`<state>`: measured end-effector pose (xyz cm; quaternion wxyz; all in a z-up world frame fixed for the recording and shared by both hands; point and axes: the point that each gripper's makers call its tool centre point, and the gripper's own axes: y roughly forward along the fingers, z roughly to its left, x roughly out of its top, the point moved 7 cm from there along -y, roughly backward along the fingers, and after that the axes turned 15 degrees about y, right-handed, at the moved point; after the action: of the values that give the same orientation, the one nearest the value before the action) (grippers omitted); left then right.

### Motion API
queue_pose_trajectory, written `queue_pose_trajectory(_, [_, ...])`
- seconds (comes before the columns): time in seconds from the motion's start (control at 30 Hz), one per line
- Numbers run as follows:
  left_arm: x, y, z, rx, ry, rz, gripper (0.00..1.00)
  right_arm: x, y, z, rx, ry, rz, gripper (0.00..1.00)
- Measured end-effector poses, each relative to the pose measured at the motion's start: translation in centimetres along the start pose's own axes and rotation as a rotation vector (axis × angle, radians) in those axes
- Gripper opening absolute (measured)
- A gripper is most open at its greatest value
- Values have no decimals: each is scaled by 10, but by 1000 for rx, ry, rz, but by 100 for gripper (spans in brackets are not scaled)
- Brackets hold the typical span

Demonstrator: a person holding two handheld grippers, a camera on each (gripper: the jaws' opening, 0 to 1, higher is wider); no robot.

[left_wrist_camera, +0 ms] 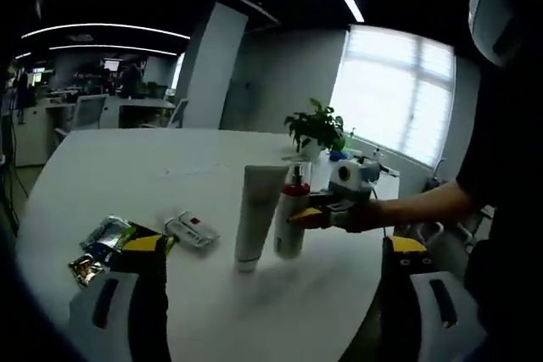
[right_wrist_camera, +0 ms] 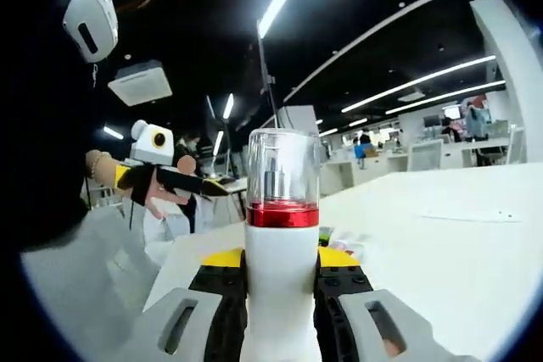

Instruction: Arrange the skincare products in the storage area until every visible bottle or jar stands upright without overlapping.

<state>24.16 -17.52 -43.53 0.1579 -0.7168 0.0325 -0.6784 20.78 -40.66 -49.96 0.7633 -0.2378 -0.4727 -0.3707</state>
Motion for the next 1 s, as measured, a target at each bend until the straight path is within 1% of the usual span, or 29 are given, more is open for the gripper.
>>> queue_pose_trajectory(0.13, [-4, 5, 0, 1, -36, 0, 98, -4, 5, -8, 11, -7, 3, 19])
queue_pose_trajectory(0.27, [-6, 8, -2, 9, -40, 10, 98, -10, 7, -12, 24, -18, 20, 19])
queue_pose_trajectory(0.33, [-6, 8, -2, 9, -43, 11, 98, -12, 6, -12, 27, -27, 38, 19])
queue_pose_trajectory(0.4, [-7, 8, -3, 8, -44, 15, 98, -17, 5, -14, 20, -44, 73, 19])
queue_pose_trajectory(0.43, [-8, 8, -5, 7, -45, 17, 98, -14, 1, -12, 25, -43, 53, 19])
queue_pose_trajectory(0.47, [-8, 9, -6, 6, -46, 20, 97, -14, -4, -11, 20, -46, 51, 19])
queue_pose_trajectory(0.63, [-8, 13, -12, -8, -49, 26, 96, -13, -10, -6, 24, -72, 65, 20])
queue_pose_trajectory(0.77, [-6, 16, -16, -23, -45, 23, 96, -13, -15, -5, 26, -85, 92, 20])
queue_pose_trajectory(0.83, [-7, 16, -17, -27, -42, 26, 96, -12, -13, -5, 20, -90, 108, 21])
queue_pose_trajectory(0.87, [-7, 16, -17, -27, -42, 27, 95, -13, -13, -3, 32, -104, 124, 21])
queue_pose_trajectory(1.0, [-7, 15, -17, -27, -41, 28, 95, -13, -10, -1, 31, -123, 152, 21])
